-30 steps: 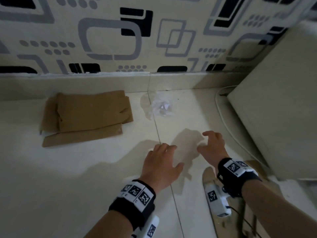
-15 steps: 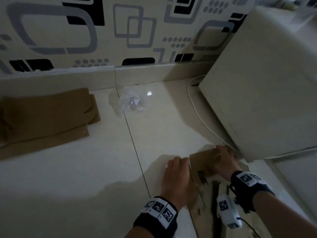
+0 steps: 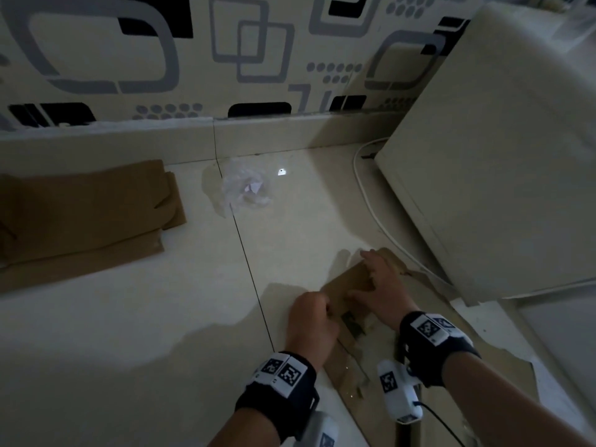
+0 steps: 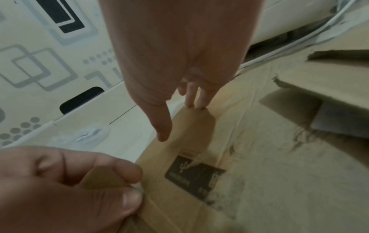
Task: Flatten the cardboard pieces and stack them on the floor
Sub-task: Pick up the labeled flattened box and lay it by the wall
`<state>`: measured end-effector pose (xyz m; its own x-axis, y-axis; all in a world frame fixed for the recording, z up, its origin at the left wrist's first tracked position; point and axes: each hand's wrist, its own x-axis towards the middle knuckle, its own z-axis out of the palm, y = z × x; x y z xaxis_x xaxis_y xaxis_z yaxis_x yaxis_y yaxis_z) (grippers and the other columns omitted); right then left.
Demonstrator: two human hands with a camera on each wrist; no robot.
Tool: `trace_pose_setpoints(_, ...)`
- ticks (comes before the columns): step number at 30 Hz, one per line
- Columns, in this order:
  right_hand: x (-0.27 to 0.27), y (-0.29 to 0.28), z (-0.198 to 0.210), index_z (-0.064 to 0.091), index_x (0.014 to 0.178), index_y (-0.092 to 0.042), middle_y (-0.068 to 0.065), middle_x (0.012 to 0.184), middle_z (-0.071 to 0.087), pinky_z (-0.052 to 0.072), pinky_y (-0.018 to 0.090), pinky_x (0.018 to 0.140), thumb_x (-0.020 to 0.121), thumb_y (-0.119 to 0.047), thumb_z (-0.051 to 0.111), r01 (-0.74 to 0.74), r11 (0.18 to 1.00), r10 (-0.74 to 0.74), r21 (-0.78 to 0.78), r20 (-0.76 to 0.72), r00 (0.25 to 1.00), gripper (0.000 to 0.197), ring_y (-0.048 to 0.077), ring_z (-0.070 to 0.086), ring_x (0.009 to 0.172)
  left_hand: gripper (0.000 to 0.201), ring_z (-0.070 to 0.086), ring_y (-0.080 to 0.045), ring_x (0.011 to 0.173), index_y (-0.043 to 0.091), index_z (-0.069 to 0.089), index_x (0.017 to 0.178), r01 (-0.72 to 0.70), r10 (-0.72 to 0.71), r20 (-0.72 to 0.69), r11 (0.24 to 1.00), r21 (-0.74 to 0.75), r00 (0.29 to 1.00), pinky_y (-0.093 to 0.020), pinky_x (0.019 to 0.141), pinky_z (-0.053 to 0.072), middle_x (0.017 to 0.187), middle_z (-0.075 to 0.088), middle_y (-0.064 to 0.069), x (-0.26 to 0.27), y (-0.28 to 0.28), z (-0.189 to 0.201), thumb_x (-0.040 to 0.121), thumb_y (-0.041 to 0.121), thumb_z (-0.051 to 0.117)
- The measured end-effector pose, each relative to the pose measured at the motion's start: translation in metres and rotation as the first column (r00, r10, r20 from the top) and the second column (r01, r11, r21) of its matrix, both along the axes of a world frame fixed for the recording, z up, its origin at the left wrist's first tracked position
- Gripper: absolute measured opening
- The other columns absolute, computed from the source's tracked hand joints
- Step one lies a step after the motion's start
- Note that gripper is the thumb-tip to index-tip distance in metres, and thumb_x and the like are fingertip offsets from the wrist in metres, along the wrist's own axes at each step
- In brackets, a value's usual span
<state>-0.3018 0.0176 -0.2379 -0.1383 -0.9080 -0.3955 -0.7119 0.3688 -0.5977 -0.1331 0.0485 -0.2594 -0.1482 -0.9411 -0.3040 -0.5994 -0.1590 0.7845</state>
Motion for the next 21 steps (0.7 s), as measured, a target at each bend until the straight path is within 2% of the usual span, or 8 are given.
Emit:
trace_pose_setpoints(3, 0.007, -0.007, 0.004, 0.04, 0.146, -0.028, 0.004, 0.154, 0.038, 0.042, 0.032, 0.104, 0.08, -0.013, 0.077, 0.03, 0.998, -0.03, -0.049, 0.008, 1.0, 0.077, 0.02, 0.046, 0.13, 0.024, 0.067, -0.021, 0.082, 0.01, 0.078, 0.082, -0.095, 0.091, -0.069, 0.994, -0.058, 0.993, -0.035, 0.074, 0.056, 0.086, 0.074, -0.005, 0.014, -0.002, 0.003, 0.079, -0.004, 0.058)
trace_pose_setpoints(7, 0.011, -0.009, 0.006, 0.039, 0.147, -0.022, 0.002, 0.15, 0.04, 0.034, 0.029, 0.105, 0.084, -0.013, 0.073, 0.094, 0.987, -0.097, -0.13, -0.017, 0.995, 0.071, 0.019, 0.042, 0.135, 0.02, 0.064, -0.02, 0.074, 0.015, 0.07, 0.08, -0.264, 0.242, -0.133, 0.946, -0.189, 0.961, -0.037, 0.067, 0.055, 0.081, 0.066, -0.002, 0.04, -0.013, 0.006, 0.082, -0.003, 0.06)
trace_pose_setpoints(10, 0.007, -0.007, 0.001, 0.037, 0.148, -0.016, 0.008, 0.153, 0.038, 0.032, 0.038, 0.114, 0.082, -0.02, 0.074, 0.115, 0.979, -0.133, -0.168, -0.097, 0.986, 0.075, 0.027, 0.037, 0.14, 0.024, 0.065, -0.017, 0.08, 0.017, 0.072, 0.083, -0.378, 0.348, -0.175, 0.906, -0.188, 0.921, -0.032, 0.072, 0.053, 0.087, 0.067, -0.002, 0.065, -0.024, 0.01, 0.084, -0.005, 0.062)
trace_pose_setpoints(14, 0.001, -0.008, 0.002, 0.032, 0.15, -0.015, 0.015, 0.153, 0.039, 0.033, 0.046, 0.114, 0.081, -0.033, 0.076, 0.22, 0.972, -0.229, -0.081, -0.121, 0.966, 0.084, 0.035, 0.037, 0.14, 0.022, 0.066, -0.014, 0.089, 0.02, 0.073, 0.083, -0.489, 0.437, -0.318, 0.866, -0.104, 0.842, -0.027, 0.079, 0.052, 0.092, 0.071, -0.003, 0.098, -0.035, 0.018, 0.089, -0.001, 0.068)
trace_pose_setpoints(16, -0.002, -0.012, 0.004, 0.029, 0.152, -0.02, 0.014, 0.153, 0.042, 0.035, 0.05, 0.113, 0.077, -0.042, 0.074, 0.266, 0.964, -0.267, -0.031, -0.117, 0.956, 0.09, 0.036, 0.04, 0.139, 0.02, 0.067, -0.012, 0.092, 0.02, 0.074, 0.086, -0.528, 0.465, -0.386, 0.846, -0.072, 0.797, -0.026, 0.082, 0.051, 0.095, 0.072, -0.001, 0.111, -0.037, 0.025, 0.09, 0.002, 0.069)
trace_pose_setpoints(18, -0.004, -0.017, 0.007, 0.03, 0.151, -0.025, 0.013, 0.15, 0.046, 0.038, 0.054, 0.109, 0.067, -0.051, 0.066, 0.296, 0.955, -0.29, 0.027, -0.135, 0.947, 0.096, 0.038, 0.045, 0.135, 0.019, 0.067, -0.007, 0.091, 0.021, 0.075, 0.086, -0.588, 0.508, -0.432, 0.806, -0.068, 0.745, -0.021, 0.079, 0.049, 0.094, 0.073, 0.001, 0.123, -0.04, 0.03, 0.091, 0.003, 0.07)
trace_pose_setpoints(21, -0.014, -0.024, 0.002, 0.045, 0.144, -0.03, 0.008, 0.141, 0.054, 0.043, 0.054, 0.104, 0.053, -0.054, 0.06, 0.267, 0.96, -0.248, 0.089, -0.174, 0.953, 0.095, 0.035, 0.052, 0.126, 0.027, 0.062, 0.012, 0.077, 0.028, 0.071, 0.08, -0.685, 0.567, -0.499, 0.725, -0.075, 0.655, -0.012, 0.073, 0.046, 0.087, 0.07, 0.008, 0.141, -0.047, 0.037, 0.091, 0.003, 0.071)
